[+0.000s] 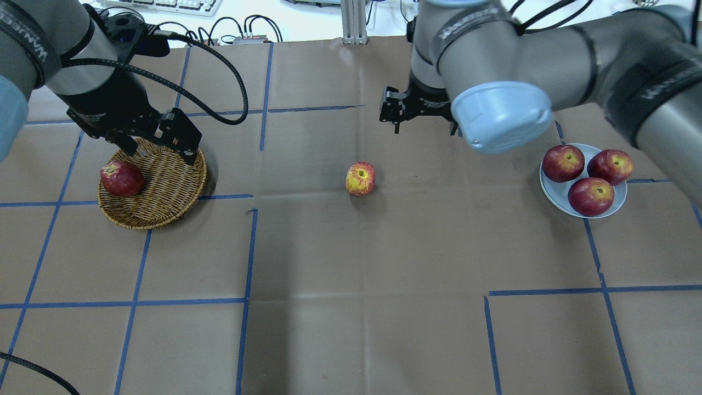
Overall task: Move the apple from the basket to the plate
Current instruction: 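Raise the left gripper back over the basket while the right gripper reaches to the apple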
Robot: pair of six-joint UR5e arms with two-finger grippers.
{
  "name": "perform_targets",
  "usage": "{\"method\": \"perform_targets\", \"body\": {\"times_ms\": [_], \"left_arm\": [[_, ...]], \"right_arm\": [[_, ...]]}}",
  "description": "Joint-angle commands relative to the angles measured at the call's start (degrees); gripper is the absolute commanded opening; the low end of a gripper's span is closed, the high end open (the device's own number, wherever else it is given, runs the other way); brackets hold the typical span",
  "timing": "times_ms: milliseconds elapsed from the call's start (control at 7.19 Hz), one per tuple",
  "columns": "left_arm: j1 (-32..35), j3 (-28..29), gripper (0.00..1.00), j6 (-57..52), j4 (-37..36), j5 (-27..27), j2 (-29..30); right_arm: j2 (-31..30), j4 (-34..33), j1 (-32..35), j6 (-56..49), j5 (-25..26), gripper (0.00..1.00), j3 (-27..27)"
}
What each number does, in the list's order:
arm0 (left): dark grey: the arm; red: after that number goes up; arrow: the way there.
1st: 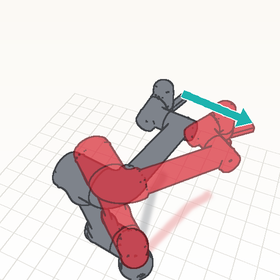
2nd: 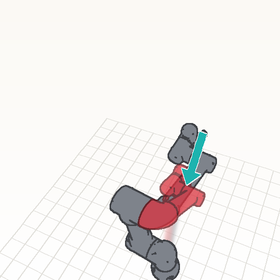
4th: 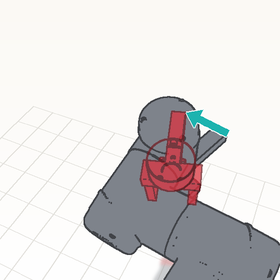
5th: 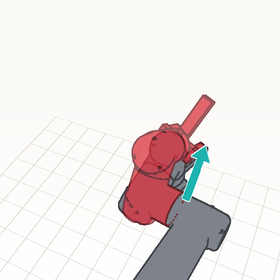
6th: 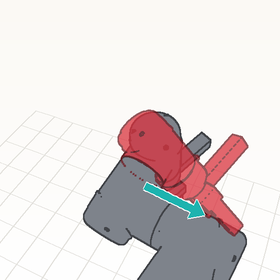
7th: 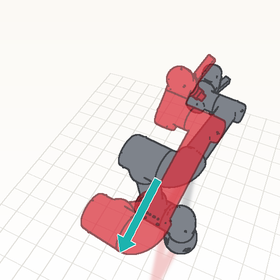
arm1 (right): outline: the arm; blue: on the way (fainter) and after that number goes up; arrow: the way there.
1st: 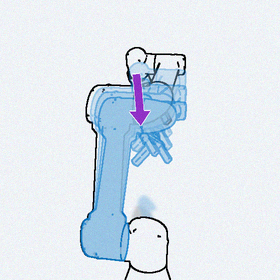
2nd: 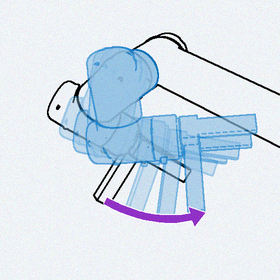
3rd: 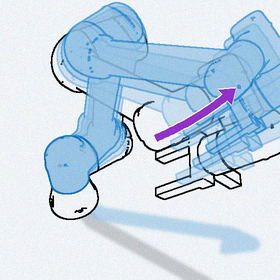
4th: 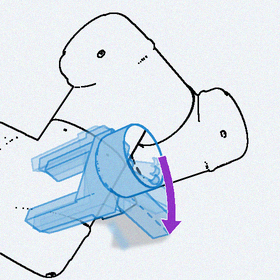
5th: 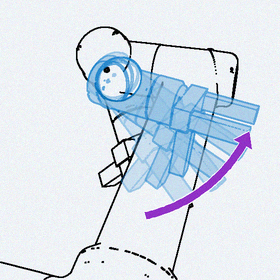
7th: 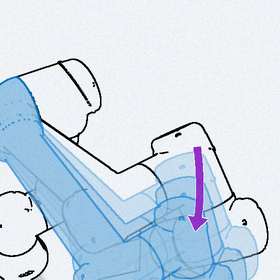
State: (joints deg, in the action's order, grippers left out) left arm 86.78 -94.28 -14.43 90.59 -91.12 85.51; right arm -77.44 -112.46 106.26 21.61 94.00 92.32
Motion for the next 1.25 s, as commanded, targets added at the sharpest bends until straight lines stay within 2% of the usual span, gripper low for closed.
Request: {"method": "perform_targets", "body": {"times_ms": [0, 417, 974, 1113], "left_arm": [[0.1, 0.2, 0.99, 1.0, -2.2, 0.3, 1.9], [0.3, -1.2, 0.99, 0.8, -2.3, 0.2, 1.4], [0.4, -1.3, 0.99, 0.1, -2.3, 0.3, 1.3], [0.4, -1.4, 0.99, 0.0, -2.3, 0.3, 1.3]], "right_arm": [[8.4, -10.2, 5.9, 6.4, 3.2, 1.0, 0.1], [17.7, -20.4, 7.8, 8.4, 3.5, 1.0, 0.8], [19.6, -21.4, 7.9, 8.0, 3.1, 1.0, 4.3], [19.5, -21.6, 7.8, 8.1, 3.1, 0.89, 3.9]]}}
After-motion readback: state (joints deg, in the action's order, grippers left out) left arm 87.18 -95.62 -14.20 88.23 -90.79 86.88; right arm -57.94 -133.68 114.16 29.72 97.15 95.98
